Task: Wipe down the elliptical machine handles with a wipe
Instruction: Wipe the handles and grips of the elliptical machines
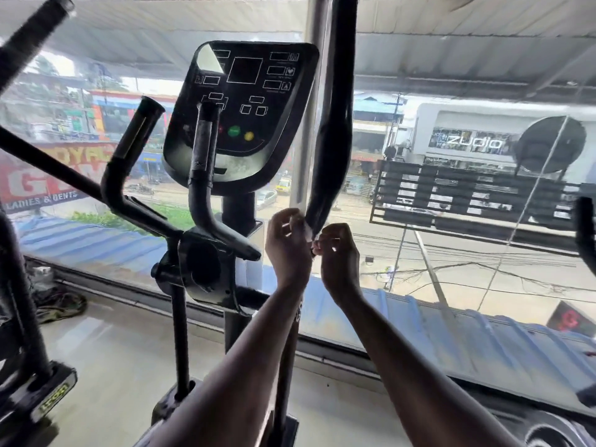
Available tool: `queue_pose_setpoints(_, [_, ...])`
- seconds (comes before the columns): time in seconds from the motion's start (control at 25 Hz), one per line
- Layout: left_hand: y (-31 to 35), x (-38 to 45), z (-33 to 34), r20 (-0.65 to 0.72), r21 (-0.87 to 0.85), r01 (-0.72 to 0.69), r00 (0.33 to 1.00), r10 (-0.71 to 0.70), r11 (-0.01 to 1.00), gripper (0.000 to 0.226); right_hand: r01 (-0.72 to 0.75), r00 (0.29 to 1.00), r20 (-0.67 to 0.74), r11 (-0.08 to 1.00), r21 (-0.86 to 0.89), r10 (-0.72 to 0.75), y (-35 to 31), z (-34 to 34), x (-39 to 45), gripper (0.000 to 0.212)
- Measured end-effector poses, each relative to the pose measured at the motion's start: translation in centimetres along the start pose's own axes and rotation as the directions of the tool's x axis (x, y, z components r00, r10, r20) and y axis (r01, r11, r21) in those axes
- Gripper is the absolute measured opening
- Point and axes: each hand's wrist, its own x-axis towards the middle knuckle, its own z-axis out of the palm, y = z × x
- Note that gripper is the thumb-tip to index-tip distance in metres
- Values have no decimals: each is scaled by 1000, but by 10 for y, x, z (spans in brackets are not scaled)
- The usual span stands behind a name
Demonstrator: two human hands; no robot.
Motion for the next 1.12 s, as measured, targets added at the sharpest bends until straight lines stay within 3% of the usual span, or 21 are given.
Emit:
queue_pose_setpoints(0.12, [-10, 21, -8, 118, 31, 188, 974, -191, 982, 19, -62, 998, -23, 998, -8, 62, 2, 10, -8, 16])
queue_pose_setpoints(0.28, [-12, 9, -25, 298, -150, 267, 930, -214, 952, 7, -20, 1000, -17, 1000, -9, 20, -2, 20, -23, 21])
queue_pose_setpoints(0.36, [-10, 6, -32, 381, -180, 266, 906, -183, 947, 10, -75, 993, -92, 997, -18, 73, -3, 24, -24, 18])
queue_pose_setpoints(0.44, [-9, 11, -34, 366, -160, 288, 906, -214, 944, 9, -111, 961, -256, 994, 6, 109, -8, 24, -22, 15])
queue_pose_setpoints(0.52, [-11, 22, -33, 319, -153, 295, 918, -235, 943, 10, 52, 913, -405, 999, 4, -46, -23, 23, -19, 14])
queue_pose_setpoints(0.6, [-15, 33, -34, 319, -128, 282, 920, -230, 951, 13, 217, 879, -415, 972, -93, -236, -37, 23, -20, 16])
queue_pose_setpoints(0.64, [-16, 36, -34, 327, -115, 278, 917, -228, 954, 14, 217, 881, -393, 963, -158, -263, -35, 27, -20, 17])
queue_pose_setpoints(0.68, [-16, 37, -34, 339, -102, 274, 913, -226, 956, 14, 163, 902, -369, 969, -187, -223, -25, 31, -19, 20])
queue_pose_setpoints(0.76, [-16, 39, -34, 364, -80, 255, 907, -210, 964, 12, -62, 934, -356, 995, -80, 30, -14, 36, -18, 27])
queue_pose_setpoints(0.84, [-18, 41, -35, 378, -71, 242, 904, -198, 968, 13, -195, 896, -400, 980, 41, 195, -12, 31, -13, 34])
queue_pose_setpoints(1.0, [-22, 47, -33, 354, -57, 244, 912, -209, 968, 17, 44, 892, -447, 997, -59, -66, -22, 25, -8, 25])
queue_pose_setpoints(1.04, [-23, 46, -31, 352, -49, 241, 912, -209, 969, 17, 55, 910, -407, 996, -67, -77, -18, 28, -9, 19])
queue_pose_setpoints(1.12, [-23, 44, -25, 353, -24, 234, 912, -210, 972, 15, -65, 951, -303, 998, 6, 63, -7, 35, -10, 15])
